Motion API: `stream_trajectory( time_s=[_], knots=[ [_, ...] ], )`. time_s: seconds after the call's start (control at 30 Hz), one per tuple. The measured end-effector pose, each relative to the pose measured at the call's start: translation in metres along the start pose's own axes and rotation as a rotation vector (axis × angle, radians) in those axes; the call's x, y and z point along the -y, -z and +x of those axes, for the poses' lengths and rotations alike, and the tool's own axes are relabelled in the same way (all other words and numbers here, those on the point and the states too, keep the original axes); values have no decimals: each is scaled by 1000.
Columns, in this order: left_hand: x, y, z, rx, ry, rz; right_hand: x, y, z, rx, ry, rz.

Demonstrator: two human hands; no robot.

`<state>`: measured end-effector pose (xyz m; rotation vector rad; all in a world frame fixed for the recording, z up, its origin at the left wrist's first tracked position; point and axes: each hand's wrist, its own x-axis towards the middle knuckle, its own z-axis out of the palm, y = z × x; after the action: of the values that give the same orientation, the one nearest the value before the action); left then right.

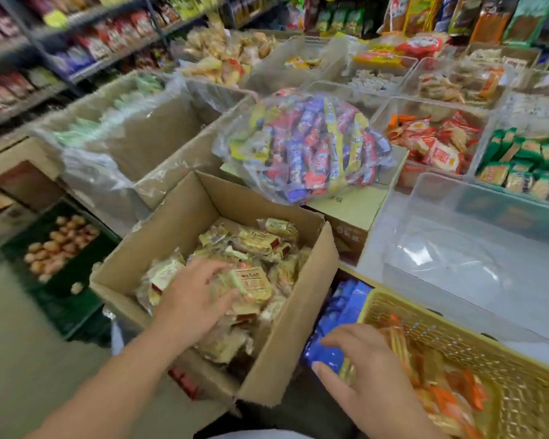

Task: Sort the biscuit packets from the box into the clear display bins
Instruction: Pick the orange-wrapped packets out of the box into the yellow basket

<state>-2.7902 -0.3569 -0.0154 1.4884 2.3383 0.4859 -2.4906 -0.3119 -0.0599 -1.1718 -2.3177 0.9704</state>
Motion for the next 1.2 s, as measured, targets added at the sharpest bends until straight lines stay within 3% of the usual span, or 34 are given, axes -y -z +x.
stream_trajectory(
  time_s=[0.1, 0.3, 0.43, 0.57, 0.73, 0.87, 1.03, 1.2],
  knots=[
    [79, 28, 29, 34, 111, 121, 45, -26, 30, 74, -32, 41],
    [180, 38, 101, 406, 163, 182, 135, -91, 87, 285, -227, 194],
    [190, 25, 136, 590, 160, 175, 162, -126, 113, 437, -353, 96],
    [188, 13, 150, 754, 157, 246, 172, -147, 124, 452, -450, -46],
    [195, 11, 156, 828, 94, 287, 173, -165, 133, 466, -584, -5],
    [196, 9, 153, 843, 155, 71, 172, -177, 144, 557, -626, 22],
    [212, 8, 155, 710, 302, -307, 169, -199, 157, 566, -733, 164],
    [207, 15, 155, 868, 233, -394, 166, -210, 172, 553, -868, 363]
  ],
)
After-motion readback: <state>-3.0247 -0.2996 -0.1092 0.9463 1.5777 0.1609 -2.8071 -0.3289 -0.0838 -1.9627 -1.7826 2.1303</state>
